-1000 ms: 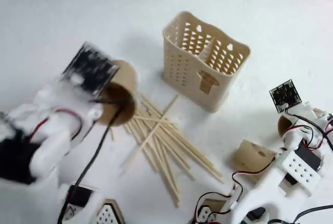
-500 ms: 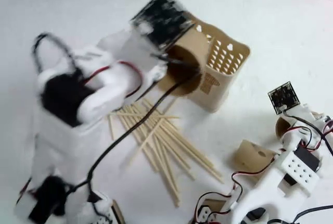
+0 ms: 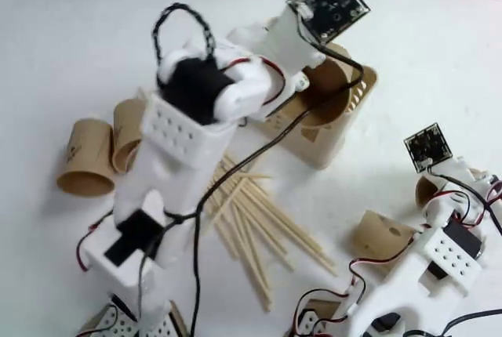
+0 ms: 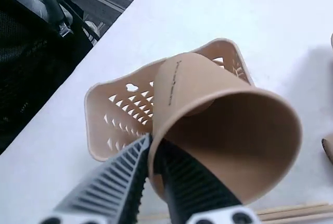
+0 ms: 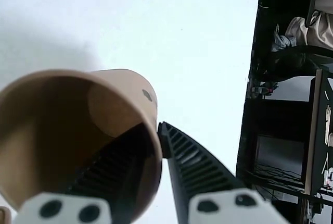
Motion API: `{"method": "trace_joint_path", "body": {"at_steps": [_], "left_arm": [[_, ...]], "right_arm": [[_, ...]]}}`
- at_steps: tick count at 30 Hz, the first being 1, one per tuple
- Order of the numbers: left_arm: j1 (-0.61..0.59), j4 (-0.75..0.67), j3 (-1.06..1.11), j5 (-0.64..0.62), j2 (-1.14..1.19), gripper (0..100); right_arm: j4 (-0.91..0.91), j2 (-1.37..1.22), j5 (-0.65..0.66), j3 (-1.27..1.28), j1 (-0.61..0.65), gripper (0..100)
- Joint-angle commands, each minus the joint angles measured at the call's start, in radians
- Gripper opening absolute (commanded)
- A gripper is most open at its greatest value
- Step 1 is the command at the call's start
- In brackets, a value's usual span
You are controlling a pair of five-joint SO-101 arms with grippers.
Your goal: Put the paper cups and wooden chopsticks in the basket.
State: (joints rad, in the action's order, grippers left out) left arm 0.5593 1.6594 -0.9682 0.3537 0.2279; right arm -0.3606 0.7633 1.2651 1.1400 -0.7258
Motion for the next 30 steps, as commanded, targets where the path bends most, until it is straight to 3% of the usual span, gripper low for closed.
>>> {"method": "trace_joint_path", "body": {"at_steps": [1, 7, 13, 22, 25, 30], "left_arm": [[0.036, -0.002, -0.055, 0.012, 0.048, 2], [0.033, -0.043, -0.057, 0.071, 0.102, 4], [0.012, -0.166, -0.057, 0.025, 0.107, 21], [-0.015, -0.381, -0.046, -0.028, 0.119, 22], [-0.036, -0.382, -0.055, -0.028, 0.131, 22], [-0.077, -0.262, -0.057, -0.028, 0.085, 22]], "right_arm": [[-0.002, 0.021, -0.008, -0.005, -0.005, 2.0], [-0.002, 0.021, -0.006, -0.005, -0.025, 2.0], [-0.002, 0.021, -0.006, -0.005, -0.021, 2.0], [-0.002, 0.021, -0.006, -0.005, -0.024, 2.0], [-0.002, 0.022, -0.008, -0.009, -0.025, 2.0], [-0.008, 0.044, -0.028, -0.034, -0.025, 2.0]]}}
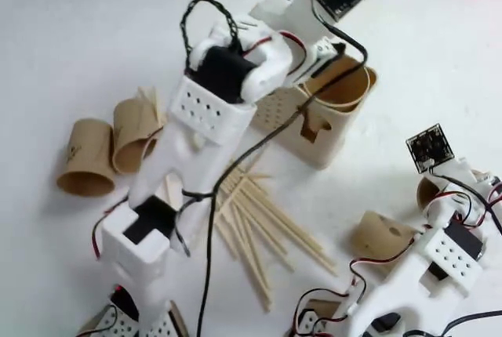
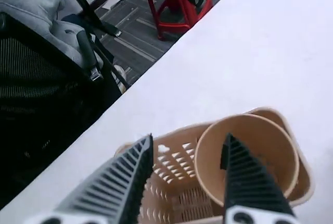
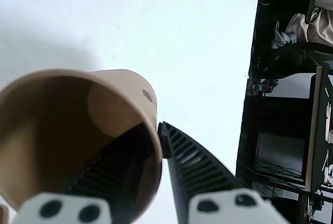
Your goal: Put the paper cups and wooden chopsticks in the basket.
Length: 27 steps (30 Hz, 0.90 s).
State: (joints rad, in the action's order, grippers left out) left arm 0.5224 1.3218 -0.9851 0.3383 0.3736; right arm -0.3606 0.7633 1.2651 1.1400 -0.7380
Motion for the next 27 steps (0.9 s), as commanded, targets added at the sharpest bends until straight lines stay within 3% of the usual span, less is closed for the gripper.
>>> {"method": "trace_joint_path", "body": {"at_steps": [1, 14, 18, 27], "left_arm": [[-0.045, 0.104, -0.04, -0.012, -0.077, 22], [-0.203, 0.384, -0.038, -0.012, -0.351, 21], [-0.317, 0.459, -0.029, -0.008, -0.41, 17], [-0.631, 0.463, 0.143, -0.003, -0.538, 17]], "right_arm": [[-0.013, 0.058, -0.052, -0.041, -0.013, 2.0], [-0.36, 0.254, -0.269, -0.321, 0.084, 2.0], [-0.466, 0.254, -0.381, -0.442, 0.128, 2.0], [-0.621, 0.254, -0.623, -0.715, 0.214, 2.1]]}}
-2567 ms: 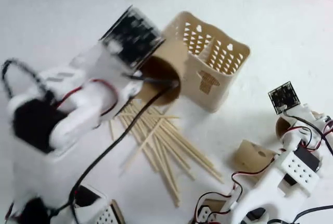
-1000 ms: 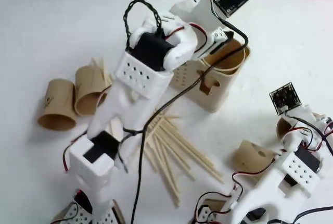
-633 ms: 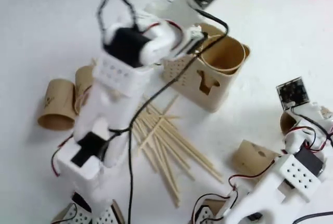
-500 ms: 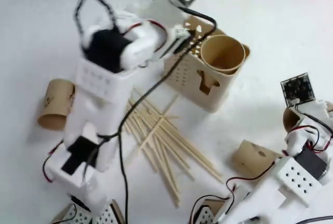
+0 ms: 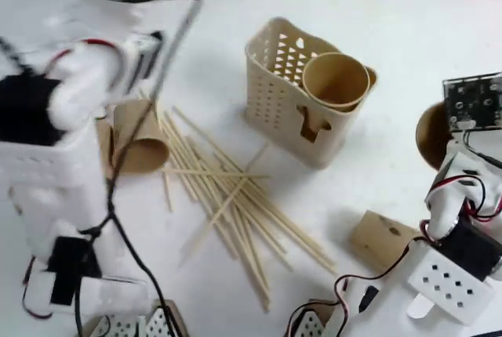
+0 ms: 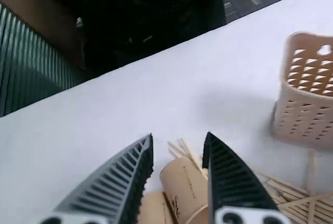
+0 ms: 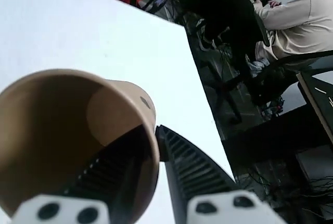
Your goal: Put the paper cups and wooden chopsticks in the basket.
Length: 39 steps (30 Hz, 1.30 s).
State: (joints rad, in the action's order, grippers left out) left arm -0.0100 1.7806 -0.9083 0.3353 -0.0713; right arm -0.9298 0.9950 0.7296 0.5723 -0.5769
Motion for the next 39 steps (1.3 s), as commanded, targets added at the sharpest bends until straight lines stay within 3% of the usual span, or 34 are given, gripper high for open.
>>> {"method": "trace_joint_path", "body": {"at_steps": [1, 6, 17, 29, 39], "left_arm": [[-0.119, 0.005, 0.089, 0.002, -0.116, 17], [-0.193, 0.003, 0.203, 0.074, -0.22, 17], [-0.363, -0.078, 0.557, 0.084, -0.4, 17], [-0.404, -0.299, 0.968, 0.084, -0.587, 17], [-0.404, -0.322, 1.103, 0.084, -0.693, 17]], "right_arm": [[-0.065, 0.022, -0.107, -0.176, 0.076, 2.2], [-0.117, 0.022, -0.199, -0.298, 0.225, 2.3], [-0.136, -0.081, -0.341, -0.394, 0.532, 2.4], [-0.47, -0.622, -0.382, -0.924, 0.59, 2.5], [-0.7, -0.869, -0.45, -1.197, 0.59, 2.5]]}}
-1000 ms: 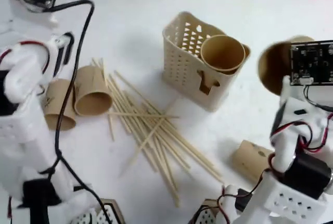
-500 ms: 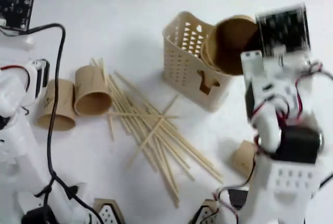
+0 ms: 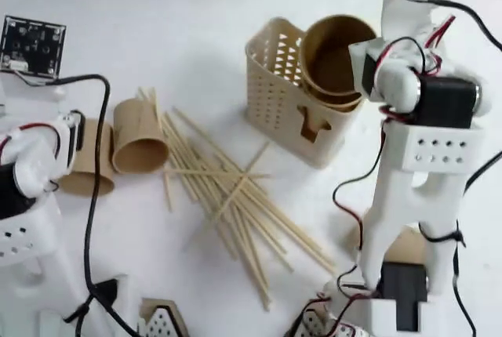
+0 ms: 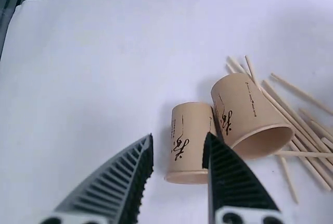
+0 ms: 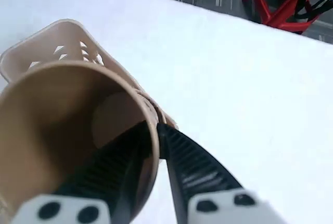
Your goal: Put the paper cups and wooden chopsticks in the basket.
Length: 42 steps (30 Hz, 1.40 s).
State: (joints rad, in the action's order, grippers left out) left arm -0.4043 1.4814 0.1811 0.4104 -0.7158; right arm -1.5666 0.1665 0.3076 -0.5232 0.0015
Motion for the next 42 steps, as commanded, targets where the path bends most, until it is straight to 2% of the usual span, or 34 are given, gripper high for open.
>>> {"method": "trace_joint_path", "body": {"at_steps": [1, 3, 8, 15, 32, 37, 42], "left_arm": [[-0.01, -0.023, 0.023, 0.009, -0.053, 17], [-0.01, -0.023, 0.035, 0.009, -0.059, 17], [-0.01, -0.014, 0.043, 0.009, -0.058, 17], [-0.01, -0.018, 0.043, 0.009, -0.056, 17], [-0.007, -0.02, 0.044, 0.003, -0.053, 17], [-0.004, -0.054, 0.098, 0.003, -0.054, 17], [-0.004, -0.109, 0.18, 0.003, -0.058, 17]], "right_arm": [[-0.074, -0.053, -0.044, -0.109, 0.012, 2.5], [-0.097, -0.071, -0.063, -0.123, 0.012, 3.7], [-0.15, -0.071, -0.063, -0.157, 0.008, 17.7], [-0.151, 0.038, -0.055, -0.06, -0.047, 18.0], [-0.15, 0.275, -0.048, 0.528, -0.289, 18.3], [-0.15, 0.308, 0.043, 0.672, -0.369, 18.3], [-0.148, 0.341, 0.054, 0.749, -0.466, 18.3]]}}
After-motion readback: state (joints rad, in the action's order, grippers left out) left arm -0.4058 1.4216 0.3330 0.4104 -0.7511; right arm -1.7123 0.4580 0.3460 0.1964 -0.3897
